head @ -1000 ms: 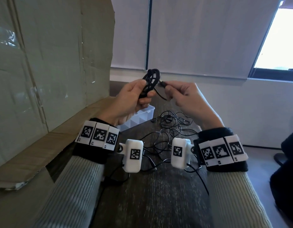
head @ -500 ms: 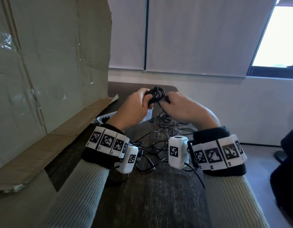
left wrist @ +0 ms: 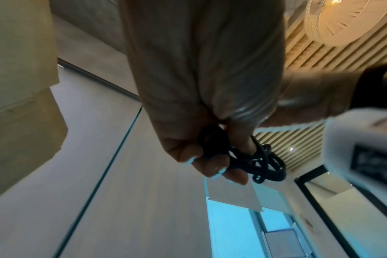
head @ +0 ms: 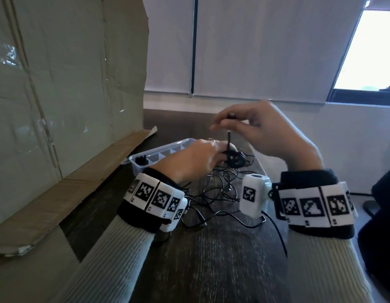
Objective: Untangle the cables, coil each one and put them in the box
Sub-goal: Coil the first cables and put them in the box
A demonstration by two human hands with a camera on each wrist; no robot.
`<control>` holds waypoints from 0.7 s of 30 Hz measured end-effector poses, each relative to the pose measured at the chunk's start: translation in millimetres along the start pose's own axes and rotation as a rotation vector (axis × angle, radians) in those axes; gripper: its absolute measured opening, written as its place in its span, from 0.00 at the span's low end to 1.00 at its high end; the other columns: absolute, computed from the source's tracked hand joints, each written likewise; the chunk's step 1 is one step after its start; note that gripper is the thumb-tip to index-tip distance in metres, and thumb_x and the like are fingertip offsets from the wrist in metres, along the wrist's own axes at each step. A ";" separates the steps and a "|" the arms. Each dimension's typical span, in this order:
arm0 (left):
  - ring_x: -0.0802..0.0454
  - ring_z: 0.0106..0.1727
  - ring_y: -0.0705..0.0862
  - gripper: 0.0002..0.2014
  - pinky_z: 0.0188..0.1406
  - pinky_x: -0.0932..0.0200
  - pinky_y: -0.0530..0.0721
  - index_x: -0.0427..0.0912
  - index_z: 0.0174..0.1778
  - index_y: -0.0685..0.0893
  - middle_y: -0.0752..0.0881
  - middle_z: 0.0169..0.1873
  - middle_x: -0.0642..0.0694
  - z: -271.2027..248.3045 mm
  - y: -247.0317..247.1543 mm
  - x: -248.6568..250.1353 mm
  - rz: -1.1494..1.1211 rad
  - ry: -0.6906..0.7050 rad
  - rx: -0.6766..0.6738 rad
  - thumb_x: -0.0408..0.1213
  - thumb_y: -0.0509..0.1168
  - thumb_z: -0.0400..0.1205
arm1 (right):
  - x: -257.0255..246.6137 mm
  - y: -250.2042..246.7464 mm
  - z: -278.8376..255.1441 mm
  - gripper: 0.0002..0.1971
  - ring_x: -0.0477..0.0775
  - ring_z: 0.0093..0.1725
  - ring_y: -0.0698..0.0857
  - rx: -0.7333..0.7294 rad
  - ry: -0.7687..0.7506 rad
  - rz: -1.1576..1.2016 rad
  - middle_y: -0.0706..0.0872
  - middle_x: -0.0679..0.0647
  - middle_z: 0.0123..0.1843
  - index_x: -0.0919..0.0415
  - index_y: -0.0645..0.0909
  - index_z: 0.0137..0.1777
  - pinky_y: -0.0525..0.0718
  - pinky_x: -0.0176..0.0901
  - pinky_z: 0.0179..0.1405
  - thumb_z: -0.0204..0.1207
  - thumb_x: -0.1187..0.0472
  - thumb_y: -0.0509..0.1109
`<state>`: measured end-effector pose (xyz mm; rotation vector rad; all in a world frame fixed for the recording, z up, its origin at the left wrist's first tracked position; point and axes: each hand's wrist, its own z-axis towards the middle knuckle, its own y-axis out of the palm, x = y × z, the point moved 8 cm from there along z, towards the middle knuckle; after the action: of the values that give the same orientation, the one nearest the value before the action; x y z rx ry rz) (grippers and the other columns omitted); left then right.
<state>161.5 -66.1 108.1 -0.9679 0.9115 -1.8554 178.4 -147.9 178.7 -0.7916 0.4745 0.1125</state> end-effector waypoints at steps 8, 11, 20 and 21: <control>0.54 0.38 0.82 0.09 0.43 0.56 0.80 0.48 0.57 0.77 0.84 0.35 0.60 -4.9 -32.9 25.3 -0.335 0.146 0.170 0.37 0.54 0.84 | 33.5 -39.8 -18.1 0.04 0.40 0.31 0.78 0.319 -0.020 0.406 0.89 0.51 0.38 0.65 0.82 0.47 0.75 0.29 0.34 0.81 0.70 0.66; 0.56 0.35 0.78 0.10 0.39 0.59 0.79 0.50 0.57 0.77 0.84 0.35 0.57 -7.7 -47.9 11.5 -0.538 0.083 0.314 0.35 0.54 0.85 | 35.6 -34.6 -12.6 0.03 0.40 0.30 0.77 0.424 -0.030 0.503 0.89 0.49 0.37 0.61 0.84 0.47 0.74 0.31 0.33 0.80 0.68 0.69; 0.59 0.28 0.71 0.12 0.30 0.67 0.70 0.43 0.53 0.80 0.80 0.31 0.47 -8.0 -58.4 -29.2 -0.837 -0.149 0.663 0.30 0.51 0.89 | 26.6 -5.0 2.6 0.12 0.48 0.43 0.88 0.560 -0.079 0.293 0.90 0.43 0.43 0.50 0.86 0.51 0.88 0.45 0.51 0.77 0.69 0.72; 0.58 0.28 0.71 0.12 0.31 0.66 0.70 0.43 0.52 0.80 0.80 0.31 0.46 -8.3 -59.3 -32.6 -0.882 -0.168 0.676 0.30 0.50 0.89 | 23.1 -1.3 3.7 0.11 0.50 0.45 0.89 0.568 -0.102 0.261 0.90 0.46 0.45 0.53 0.86 0.52 0.88 0.48 0.53 0.77 0.69 0.72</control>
<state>145.9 -12.0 146.6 -1.1303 -0.3472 -2.4801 200.7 -147.9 171.4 -0.1642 0.4796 0.2465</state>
